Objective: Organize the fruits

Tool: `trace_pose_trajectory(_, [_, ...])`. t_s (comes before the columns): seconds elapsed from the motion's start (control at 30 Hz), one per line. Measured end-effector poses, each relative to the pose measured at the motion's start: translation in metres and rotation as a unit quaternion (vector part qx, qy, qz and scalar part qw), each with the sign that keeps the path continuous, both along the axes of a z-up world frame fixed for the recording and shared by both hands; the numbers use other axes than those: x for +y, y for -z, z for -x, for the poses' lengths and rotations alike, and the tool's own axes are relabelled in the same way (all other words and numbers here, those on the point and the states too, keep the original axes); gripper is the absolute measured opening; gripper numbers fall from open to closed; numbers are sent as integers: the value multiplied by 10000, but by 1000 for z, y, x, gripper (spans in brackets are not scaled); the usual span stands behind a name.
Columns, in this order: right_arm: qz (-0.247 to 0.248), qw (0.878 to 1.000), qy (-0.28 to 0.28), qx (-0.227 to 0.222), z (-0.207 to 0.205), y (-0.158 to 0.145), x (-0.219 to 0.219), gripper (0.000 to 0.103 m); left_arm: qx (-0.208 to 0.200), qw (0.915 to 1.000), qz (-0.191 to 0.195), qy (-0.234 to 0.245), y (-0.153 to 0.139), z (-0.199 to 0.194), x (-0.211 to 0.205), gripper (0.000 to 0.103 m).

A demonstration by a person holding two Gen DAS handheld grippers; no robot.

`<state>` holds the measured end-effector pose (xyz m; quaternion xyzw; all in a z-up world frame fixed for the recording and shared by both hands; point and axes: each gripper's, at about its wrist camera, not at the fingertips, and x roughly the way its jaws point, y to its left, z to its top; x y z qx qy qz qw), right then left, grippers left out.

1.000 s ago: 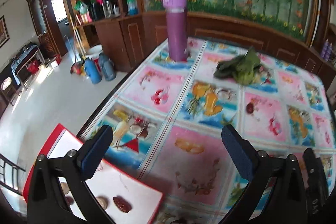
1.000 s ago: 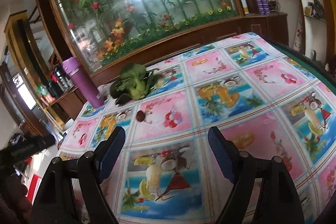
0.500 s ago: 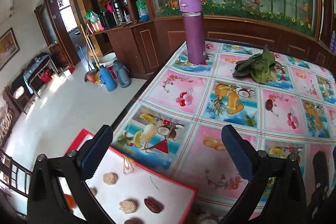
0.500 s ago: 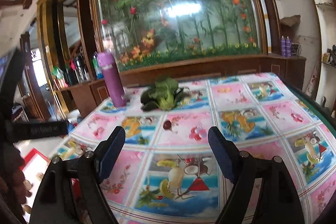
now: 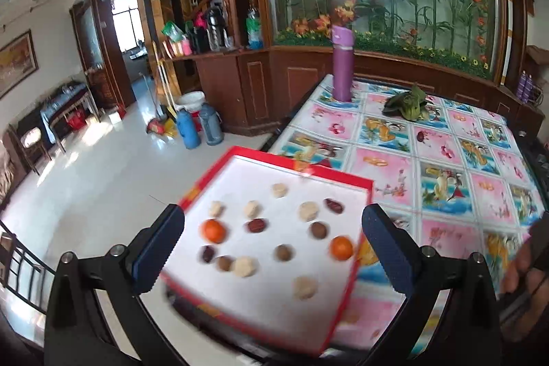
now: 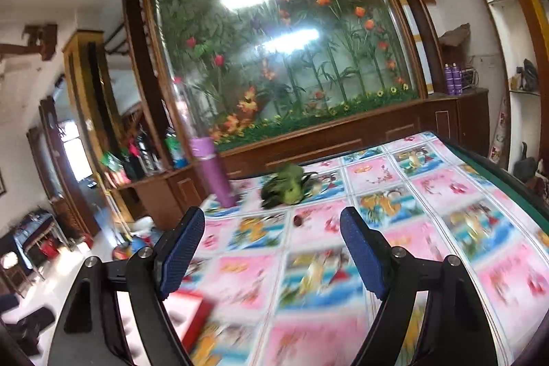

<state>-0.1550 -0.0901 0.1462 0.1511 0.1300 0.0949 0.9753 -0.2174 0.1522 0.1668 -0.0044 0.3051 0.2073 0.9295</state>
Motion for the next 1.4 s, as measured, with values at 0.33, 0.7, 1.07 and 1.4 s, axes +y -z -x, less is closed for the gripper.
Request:
trace_pose_trajectory(0.33, [134,9943,-1024,247,126,-18,59,88,-427,9989,203,-28,-12,110,38,103])
trace_pose_trajectory(0.7, [192,9874,-1560,-190,196,-46,84,88,-658,9940,-309,-816,-5,177,53,103])
trace_pose_trajectory(1.07, [500,9862,-1387,-754,214,-50,88,88,-758,9940,-387,-681,-16,188,42,103])
trace_pose_trajectory(1.4, [478,9863,-1516,-441,236,-40,90,88,-830,9963,184,-123,-25,226,46,103])
